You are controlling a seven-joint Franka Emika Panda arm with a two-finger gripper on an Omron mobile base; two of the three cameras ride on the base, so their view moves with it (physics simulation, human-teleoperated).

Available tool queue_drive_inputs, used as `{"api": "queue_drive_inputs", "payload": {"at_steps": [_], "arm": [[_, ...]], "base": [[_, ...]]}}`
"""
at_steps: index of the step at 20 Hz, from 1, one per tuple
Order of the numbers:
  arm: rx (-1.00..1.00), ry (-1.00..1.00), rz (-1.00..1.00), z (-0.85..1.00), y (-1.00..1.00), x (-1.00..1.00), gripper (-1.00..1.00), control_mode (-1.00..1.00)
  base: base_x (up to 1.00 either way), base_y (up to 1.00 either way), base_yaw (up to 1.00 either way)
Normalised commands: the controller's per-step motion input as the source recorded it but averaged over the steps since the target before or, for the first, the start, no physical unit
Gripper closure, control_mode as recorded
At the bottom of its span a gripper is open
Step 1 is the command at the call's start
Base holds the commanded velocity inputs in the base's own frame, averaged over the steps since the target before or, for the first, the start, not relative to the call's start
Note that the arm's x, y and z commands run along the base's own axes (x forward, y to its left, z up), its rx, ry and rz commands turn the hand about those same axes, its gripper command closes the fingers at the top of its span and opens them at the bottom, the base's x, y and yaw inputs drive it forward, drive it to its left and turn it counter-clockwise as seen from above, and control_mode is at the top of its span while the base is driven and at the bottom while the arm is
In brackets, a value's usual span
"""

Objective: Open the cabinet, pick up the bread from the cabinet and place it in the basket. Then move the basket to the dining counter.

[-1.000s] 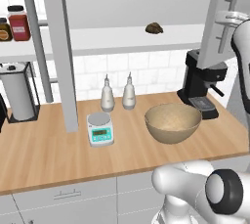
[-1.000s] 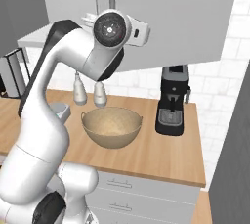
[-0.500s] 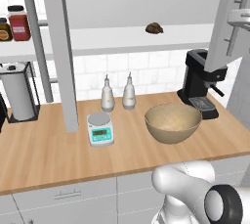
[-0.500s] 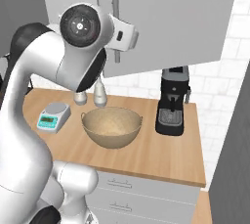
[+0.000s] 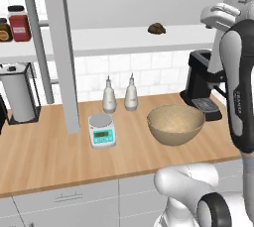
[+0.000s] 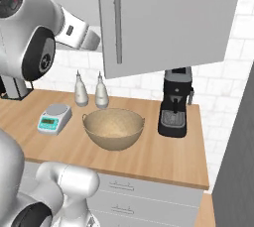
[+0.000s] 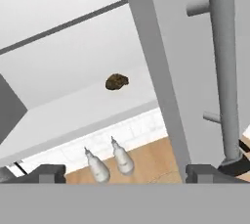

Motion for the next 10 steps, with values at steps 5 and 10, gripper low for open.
{"api": "queue_drive_inputs", "payload": {"at_steps": [5,10], "arm": [[0.12,0.03,-0.52,-0.33,0.88,0.84,-1.0,-1.0],[0.29,-0.07,-0.35,-0.21,0.24,0.88,-1.0,-1.0]], "base": [[0.0,0.0,0.0],[0.0,0.0,0.0]]}}
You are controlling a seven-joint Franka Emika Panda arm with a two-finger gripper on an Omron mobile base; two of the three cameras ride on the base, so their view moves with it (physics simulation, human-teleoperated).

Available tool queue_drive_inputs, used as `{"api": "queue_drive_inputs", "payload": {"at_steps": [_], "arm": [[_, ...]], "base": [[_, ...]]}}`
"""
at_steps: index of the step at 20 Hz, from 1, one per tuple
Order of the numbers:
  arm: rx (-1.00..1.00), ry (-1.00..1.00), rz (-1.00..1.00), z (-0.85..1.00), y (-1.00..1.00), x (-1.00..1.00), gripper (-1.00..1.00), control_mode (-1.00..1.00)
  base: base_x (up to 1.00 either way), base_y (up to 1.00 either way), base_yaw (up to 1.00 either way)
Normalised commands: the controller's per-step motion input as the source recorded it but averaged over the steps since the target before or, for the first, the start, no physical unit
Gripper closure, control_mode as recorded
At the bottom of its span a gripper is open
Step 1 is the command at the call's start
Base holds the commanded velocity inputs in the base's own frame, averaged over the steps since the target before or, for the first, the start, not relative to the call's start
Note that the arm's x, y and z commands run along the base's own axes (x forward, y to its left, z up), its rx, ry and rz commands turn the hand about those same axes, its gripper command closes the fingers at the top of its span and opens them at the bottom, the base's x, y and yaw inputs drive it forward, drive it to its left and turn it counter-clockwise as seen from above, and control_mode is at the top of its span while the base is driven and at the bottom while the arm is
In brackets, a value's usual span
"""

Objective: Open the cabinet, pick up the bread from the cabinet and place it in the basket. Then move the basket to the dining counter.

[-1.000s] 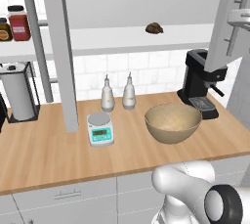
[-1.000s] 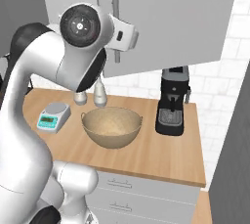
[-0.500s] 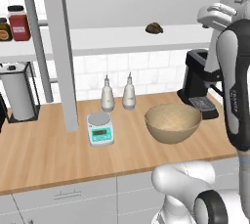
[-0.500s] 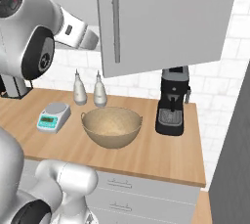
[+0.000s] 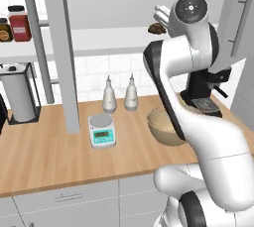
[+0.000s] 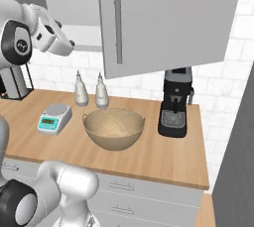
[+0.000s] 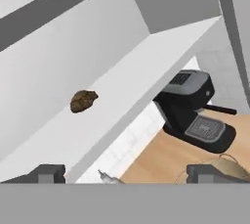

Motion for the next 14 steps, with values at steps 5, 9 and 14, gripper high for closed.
{"api": "queue_drive_inputs", "payload": {"at_steps": [5,9,14], "arm": [[0.31,-0.25,-0.13,0.0,-0.61,0.29,-1.0,-1.0],[0.31,-0.3,-0.17,-0.04,-0.77,0.35,-1.0,-1.0],[0.31,-0.3,-0.4,-0.01,-0.02,0.31,-1.0,-1.0]], "base": [[0.0,0.0,0.0],[0.0,0.0,0.0],[0.0,0.0,0.0]]}}
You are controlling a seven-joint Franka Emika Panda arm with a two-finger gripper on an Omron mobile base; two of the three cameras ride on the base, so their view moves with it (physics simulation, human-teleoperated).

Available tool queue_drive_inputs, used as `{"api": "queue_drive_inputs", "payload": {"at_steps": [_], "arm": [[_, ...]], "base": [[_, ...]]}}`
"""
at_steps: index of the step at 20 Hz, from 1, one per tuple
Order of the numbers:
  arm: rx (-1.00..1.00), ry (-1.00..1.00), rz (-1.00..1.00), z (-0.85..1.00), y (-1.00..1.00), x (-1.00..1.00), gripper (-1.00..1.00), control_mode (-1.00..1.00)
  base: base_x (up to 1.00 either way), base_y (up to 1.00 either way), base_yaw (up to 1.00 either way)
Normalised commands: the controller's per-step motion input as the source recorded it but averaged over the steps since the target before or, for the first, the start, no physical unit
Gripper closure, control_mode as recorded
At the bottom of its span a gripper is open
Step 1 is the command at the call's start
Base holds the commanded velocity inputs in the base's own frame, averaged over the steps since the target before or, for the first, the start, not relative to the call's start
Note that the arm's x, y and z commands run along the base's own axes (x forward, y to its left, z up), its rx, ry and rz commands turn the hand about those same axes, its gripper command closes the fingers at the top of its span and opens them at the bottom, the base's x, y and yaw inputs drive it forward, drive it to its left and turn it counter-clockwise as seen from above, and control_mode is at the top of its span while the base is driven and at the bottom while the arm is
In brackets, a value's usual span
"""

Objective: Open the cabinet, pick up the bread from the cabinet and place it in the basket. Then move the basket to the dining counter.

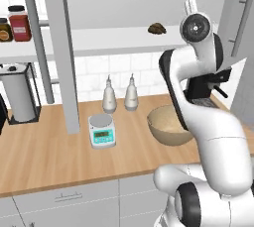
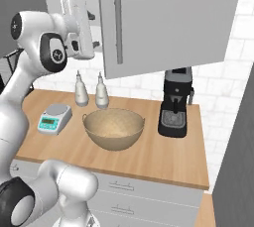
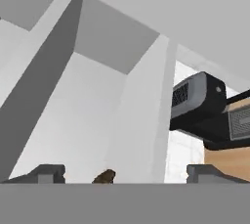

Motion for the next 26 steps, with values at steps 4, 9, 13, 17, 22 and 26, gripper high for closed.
{"api": "queue_drive_inputs", "payload": {"at_steps": [4,9,13,17,22,26], "arm": [[0.33,-0.3,-0.45,0.0,0.26,0.09,-1.0,-1.0],[0.32,-0.32,-0.38,0.12,0.12,0.0,-1.0,-1.0],[0.32,-0.32,-0.29,0.0,-0.13,0.0,-1.0,-1.0],[0.3,-0.3,-0.28,-0.15,-0.04,0.01,-1.0,-1.0],[0.24,-0.3,-0.23,-0.36,0.0,0.0,-1.0,-1.0],[0.22,-0.28,-0.22,-0.43,0.0,0.0,-1.0,-1.0]], "base": [[0.0,0.0,0.0],[0.0,0.0,0.0],[0.0,0.0,0.0],[0.0,0.0,0.0],[0.0,0.0,0.0],[0.0,0.0,0.0]]}}
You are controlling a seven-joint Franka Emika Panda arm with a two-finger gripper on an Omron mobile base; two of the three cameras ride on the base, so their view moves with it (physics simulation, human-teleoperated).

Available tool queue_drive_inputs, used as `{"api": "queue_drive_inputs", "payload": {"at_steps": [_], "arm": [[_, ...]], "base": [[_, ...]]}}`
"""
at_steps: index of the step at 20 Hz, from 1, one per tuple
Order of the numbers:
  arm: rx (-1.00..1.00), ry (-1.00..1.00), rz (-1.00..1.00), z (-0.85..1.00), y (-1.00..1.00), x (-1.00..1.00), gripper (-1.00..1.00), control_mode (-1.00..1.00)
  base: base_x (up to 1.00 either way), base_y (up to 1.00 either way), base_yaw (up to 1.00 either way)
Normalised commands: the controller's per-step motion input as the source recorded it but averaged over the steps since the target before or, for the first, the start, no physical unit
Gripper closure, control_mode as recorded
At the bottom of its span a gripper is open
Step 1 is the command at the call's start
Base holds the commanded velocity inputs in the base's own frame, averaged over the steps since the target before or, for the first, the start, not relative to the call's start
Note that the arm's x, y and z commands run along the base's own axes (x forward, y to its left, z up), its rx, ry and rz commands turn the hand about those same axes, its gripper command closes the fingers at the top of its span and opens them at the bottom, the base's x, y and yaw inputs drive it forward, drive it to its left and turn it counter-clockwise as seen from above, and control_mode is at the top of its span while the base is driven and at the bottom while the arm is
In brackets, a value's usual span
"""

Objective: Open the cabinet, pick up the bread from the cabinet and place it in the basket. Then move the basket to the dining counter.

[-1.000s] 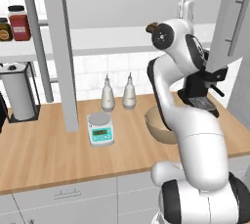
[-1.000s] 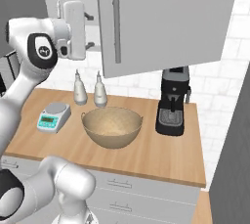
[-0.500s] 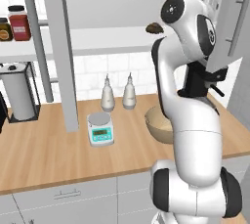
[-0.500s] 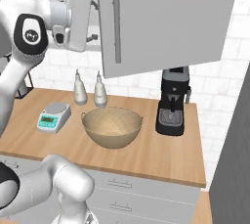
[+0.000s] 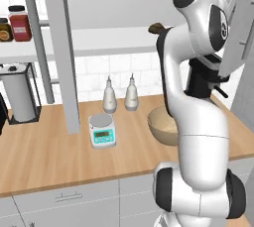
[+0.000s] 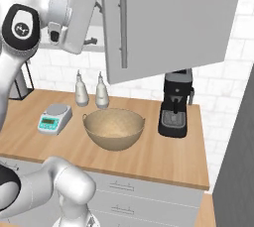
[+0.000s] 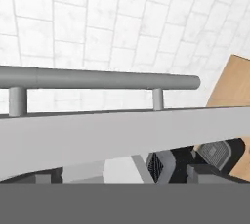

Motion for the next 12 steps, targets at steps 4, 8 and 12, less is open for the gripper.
{"api": "queue_drive_inputs", "payload": {"at_steps": [4,8,12], "arm": [[0.21,-0.23,-0.23,-0.28,-0.36,0.01,-1.0,-1.0],[0.13,-0.2,-0.27,-0.23,-0.45,0.11,-1.0,-1.0],[0.11,-0.18,-0.29,-0.16,-0.75,-0.01,-1.0,-1.0]], "base": [[0.0,0.0,0.0],[0.0,0.0,0.0],[0.0,0.0,0.0]]}}
